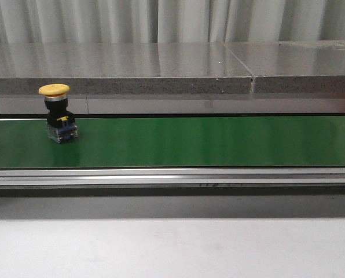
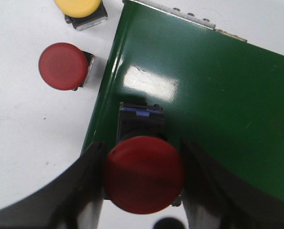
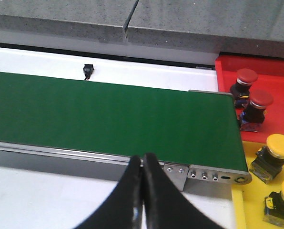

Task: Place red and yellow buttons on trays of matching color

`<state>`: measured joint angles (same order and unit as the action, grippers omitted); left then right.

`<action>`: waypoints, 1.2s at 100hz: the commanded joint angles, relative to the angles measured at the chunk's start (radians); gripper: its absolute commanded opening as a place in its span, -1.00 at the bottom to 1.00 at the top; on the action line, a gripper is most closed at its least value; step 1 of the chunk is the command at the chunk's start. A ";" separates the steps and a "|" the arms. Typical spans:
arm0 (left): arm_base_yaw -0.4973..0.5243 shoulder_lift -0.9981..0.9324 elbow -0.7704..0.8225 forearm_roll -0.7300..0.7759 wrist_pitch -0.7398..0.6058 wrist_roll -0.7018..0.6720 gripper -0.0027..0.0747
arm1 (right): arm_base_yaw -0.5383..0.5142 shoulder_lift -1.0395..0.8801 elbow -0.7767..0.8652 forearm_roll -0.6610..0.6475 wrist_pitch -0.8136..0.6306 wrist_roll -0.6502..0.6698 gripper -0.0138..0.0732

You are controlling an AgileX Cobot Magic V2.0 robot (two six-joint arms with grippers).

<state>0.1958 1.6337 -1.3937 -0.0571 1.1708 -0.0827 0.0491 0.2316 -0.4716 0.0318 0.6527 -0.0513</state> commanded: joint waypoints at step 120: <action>-0.366 -0.624 0.318 -0.034 -0.401 0.199 -0.99 | 0.004 0.011 -0.023 -0.007 -0.070 -0.009 -0.84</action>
<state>-0.1554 1.1042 -1.0965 -0.0772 0.8466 0.1114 0.0491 0.2316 -0.4716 0.0318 0.6527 -0.0513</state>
